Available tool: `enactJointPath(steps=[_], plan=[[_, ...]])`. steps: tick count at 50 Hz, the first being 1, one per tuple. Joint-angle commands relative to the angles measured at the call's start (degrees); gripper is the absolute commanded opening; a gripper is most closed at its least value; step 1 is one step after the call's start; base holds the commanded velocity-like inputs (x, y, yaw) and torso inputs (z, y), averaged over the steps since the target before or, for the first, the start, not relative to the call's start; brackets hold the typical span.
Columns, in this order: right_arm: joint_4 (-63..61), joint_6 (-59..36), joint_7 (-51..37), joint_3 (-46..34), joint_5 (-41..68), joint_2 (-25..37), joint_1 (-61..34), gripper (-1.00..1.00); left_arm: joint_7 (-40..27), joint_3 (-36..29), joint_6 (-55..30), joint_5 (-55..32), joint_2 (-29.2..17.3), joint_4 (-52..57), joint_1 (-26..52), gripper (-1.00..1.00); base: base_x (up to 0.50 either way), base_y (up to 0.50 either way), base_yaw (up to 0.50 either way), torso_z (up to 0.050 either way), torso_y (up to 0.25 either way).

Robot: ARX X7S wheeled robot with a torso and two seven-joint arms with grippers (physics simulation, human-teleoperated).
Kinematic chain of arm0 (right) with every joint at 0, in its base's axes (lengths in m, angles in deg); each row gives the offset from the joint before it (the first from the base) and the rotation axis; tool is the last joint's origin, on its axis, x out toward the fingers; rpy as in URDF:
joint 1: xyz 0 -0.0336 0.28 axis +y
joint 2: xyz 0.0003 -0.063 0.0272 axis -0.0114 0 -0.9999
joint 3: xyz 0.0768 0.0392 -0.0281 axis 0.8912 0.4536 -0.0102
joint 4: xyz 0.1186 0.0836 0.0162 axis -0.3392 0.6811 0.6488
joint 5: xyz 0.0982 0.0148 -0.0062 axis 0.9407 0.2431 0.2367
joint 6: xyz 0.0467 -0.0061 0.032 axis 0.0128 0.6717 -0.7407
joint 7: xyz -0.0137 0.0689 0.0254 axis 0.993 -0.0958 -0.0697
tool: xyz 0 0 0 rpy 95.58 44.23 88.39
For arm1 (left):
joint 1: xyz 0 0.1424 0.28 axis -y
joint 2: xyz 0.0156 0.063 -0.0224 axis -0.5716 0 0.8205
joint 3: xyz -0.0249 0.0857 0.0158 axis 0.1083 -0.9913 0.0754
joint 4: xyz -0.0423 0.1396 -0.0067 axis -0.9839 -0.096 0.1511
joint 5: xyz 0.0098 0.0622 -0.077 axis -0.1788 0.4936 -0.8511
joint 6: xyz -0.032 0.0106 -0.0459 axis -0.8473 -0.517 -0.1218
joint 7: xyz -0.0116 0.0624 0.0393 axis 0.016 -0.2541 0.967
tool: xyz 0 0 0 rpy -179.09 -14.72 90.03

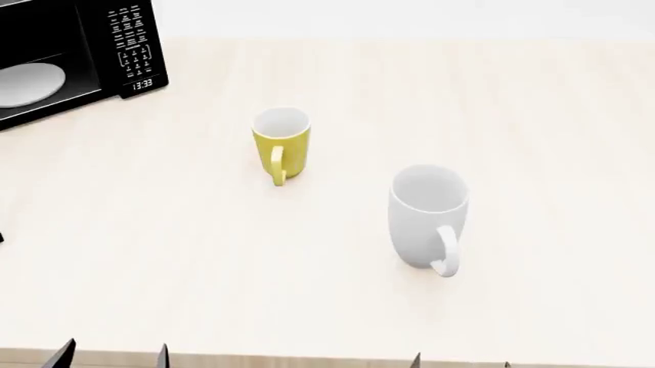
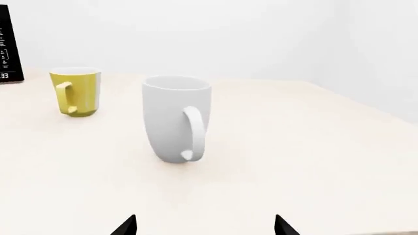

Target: Put the yellow and white mug to the front of the white mug.

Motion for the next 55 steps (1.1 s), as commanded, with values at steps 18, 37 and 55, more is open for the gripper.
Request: enactJointPath(steps=[18,37,55], plan=[[-14.75,-7.34,-8.36,10.43,3.52,6.62,6.03,1.00,-2.89,0.77,-0.74,-4.87,-3.04,-1.48,2.12,1.00,0.00,0.00,0.00,0.000,0.000],[-17.28,-2.84,-4.57,15.92,13.15,7.56,9.78,1.00,-3.80,-0.38,-1.95,-4.91,-4.87,2.63,3.01,1.00,0.28,-0.16,0.00,0.000,0.000],[-16.57,-2.28,-5.10,14.54,12.42,8.19,9.57,1.00,-3.35,-0.82,-2.09,-7.12,-5.88,2.63,3.01,1.00,0.45,-0.25,0.00,0.000,0.000]])
